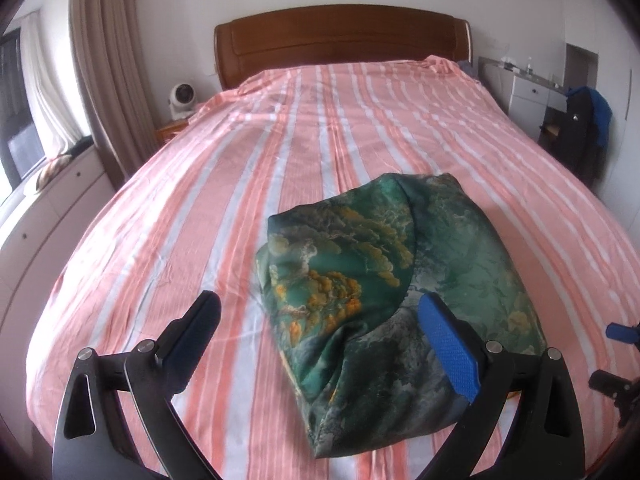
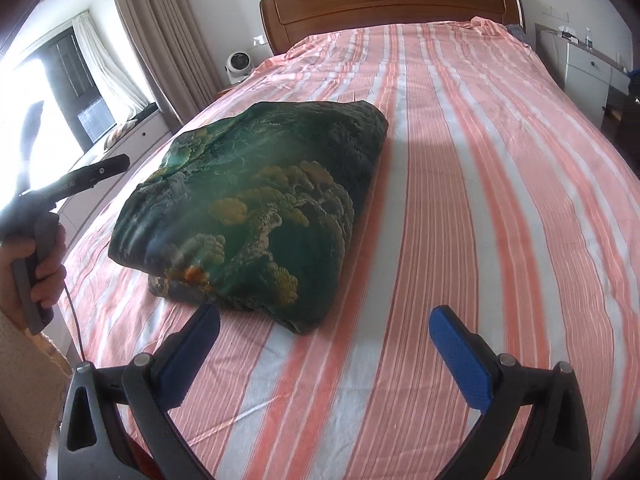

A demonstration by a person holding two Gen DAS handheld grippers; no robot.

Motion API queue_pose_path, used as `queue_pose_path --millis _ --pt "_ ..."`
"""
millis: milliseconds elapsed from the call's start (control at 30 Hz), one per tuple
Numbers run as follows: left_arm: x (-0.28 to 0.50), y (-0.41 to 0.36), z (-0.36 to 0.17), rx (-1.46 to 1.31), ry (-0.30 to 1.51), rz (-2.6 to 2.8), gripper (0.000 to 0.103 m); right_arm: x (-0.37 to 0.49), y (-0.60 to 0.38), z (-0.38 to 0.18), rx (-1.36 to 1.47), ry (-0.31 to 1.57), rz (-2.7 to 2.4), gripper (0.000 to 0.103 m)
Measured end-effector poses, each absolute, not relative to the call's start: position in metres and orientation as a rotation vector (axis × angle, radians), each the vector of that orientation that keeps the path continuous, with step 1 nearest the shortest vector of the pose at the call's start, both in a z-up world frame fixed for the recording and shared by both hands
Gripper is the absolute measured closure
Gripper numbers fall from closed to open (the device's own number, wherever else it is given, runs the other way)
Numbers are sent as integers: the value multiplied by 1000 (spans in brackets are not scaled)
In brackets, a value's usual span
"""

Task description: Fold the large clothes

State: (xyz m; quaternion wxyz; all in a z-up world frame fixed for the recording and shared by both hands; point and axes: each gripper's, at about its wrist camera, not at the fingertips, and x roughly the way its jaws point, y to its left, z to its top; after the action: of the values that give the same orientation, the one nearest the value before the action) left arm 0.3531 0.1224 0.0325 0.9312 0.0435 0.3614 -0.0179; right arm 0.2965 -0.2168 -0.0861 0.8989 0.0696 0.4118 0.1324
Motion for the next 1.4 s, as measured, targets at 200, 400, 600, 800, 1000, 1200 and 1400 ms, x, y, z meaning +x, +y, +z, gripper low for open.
queue_pose_path --millis 200,400,600,800,1000,1200,1400 --pt "358 132 32 50 767 -82 3 298 -216 -91 126 876 251 0" --pt "404 190 -22 -429 1015 -467 3 329 -243 -98 305 909 331 0" --pt "429 203 -96 -482 1108 -467 0 427 -252 -128 640 984 519 0" --pt "438 199 -142 -541 1194 -459 0 479 -201 -193 674 1164 635 0" --pt "428 172 -113 -385 1160 -377 28 462 -153 -149 212 1069 547 24" --pt "411 167 -44 -363 994 -395 42 413 -119 -87 -1 790 570 30" --pt "456 145 3 -277 868 -388 28 438 -137 -34 75 665 573 29"
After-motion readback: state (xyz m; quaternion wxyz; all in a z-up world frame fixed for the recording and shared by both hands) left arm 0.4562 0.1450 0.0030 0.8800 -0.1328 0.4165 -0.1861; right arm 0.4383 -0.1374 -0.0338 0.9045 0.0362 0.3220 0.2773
